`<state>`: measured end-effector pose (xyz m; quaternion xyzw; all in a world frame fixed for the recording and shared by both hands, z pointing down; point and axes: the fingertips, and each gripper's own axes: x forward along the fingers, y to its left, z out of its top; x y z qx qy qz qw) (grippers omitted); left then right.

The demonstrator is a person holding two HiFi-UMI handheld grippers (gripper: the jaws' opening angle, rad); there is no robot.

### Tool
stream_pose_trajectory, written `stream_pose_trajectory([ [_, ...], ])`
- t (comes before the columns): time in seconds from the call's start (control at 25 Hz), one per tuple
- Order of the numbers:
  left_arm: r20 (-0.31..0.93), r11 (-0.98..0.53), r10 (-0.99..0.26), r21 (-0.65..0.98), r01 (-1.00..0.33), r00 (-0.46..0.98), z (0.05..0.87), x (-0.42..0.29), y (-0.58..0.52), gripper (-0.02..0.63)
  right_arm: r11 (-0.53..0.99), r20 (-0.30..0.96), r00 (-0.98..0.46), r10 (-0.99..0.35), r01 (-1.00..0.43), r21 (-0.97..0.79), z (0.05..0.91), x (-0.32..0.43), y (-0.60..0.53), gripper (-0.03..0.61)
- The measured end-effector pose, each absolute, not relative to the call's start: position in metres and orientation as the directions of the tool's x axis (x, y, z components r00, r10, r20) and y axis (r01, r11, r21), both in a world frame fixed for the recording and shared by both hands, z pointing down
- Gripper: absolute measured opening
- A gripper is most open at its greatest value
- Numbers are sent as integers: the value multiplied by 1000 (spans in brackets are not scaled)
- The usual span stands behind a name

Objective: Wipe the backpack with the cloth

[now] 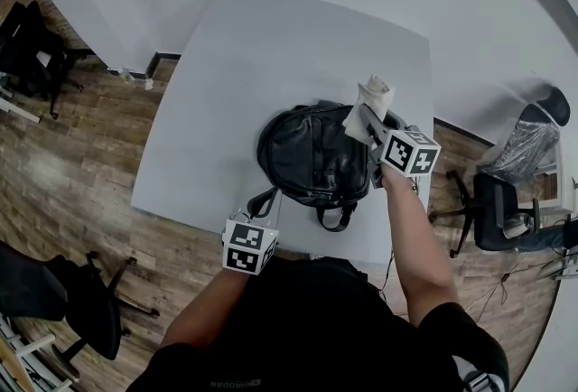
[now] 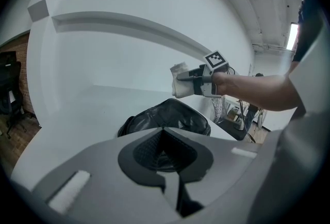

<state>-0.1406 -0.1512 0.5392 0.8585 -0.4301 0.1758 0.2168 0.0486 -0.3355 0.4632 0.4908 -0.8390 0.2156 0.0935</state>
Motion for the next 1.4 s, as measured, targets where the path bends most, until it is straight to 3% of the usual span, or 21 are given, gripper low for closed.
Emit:
stream_pose_trajectory([
  [0.76,505,-466,-690,238,-852,519,548,-179,-135,6,586,420,-705,-571,-709,-392,534,-107,-283,94],
  [1.4,529,-420,-702,232,-877,476,555,-213,-130,6,574,452,-710,-539,-703,-419,564,-133,-275,94],
])
